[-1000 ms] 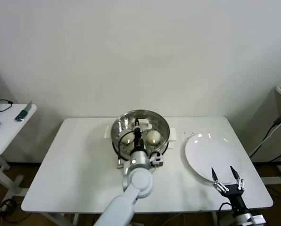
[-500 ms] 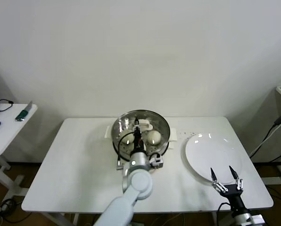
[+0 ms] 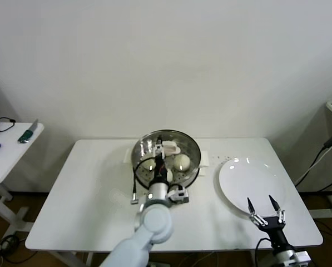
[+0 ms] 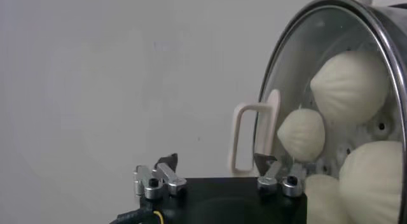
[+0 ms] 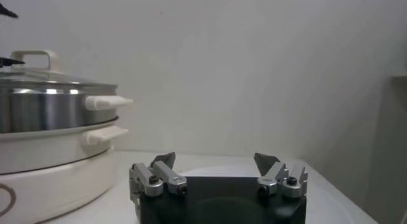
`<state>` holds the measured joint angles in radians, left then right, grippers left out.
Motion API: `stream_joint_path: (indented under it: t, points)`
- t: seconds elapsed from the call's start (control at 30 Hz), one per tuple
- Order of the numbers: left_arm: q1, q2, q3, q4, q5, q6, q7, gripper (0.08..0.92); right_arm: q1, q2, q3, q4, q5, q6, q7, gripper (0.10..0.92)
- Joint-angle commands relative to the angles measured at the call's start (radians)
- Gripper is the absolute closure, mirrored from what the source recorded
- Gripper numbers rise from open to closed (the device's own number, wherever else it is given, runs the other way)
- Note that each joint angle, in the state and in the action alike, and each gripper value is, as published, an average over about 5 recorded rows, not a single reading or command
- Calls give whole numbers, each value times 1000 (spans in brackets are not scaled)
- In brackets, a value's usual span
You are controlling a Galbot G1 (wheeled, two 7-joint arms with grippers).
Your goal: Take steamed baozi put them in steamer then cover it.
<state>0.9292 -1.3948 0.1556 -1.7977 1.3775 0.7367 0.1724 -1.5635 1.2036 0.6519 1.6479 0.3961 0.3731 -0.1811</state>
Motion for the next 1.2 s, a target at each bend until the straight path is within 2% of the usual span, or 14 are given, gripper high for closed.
stream_joint_path:
  t: [0.03, 0.17, 0.37, 0.43, 0.57, 0.73, 0.93, 1.2]
  points:
    - [100, 116, -58, -244, -374, -38, -169, 236, 14, 13, -14, -4, -4, -22, 3, 203]
    - [183, 142, -166, -324, -570, -123, -275, 182, 22, 25, -20, -2, -5, -39, 6, 203]
    - [302, 168, -371, -418, -944, -236, -412, 177, 16, 26, -32, 30, 42, -71, 65, 203]
    - [354, 181, -461, -428, -1072, -298, -432, 177, 10, 21, -35, 47, 60, -82, 76, 203]
    - [481, 175, -648, -423, -1307, -424, -396, 177, 2, 12, -36, 63, 63, -66, 78, 203]
    - [613, 144, -789, -343, -1444, -668, -330, 177, 3, 8, -36, 58, 66, -47, 96, 203]
    - [705, 129, -829, -199, -1533, -870, -310, 177, 8, 9, -41, 52, 77, -37, 99, 203]
    - [740, 105, -777, -35, -1559, -1025, -309, 177, 7, 10, -38, 42, 68, -25, 101, 203]
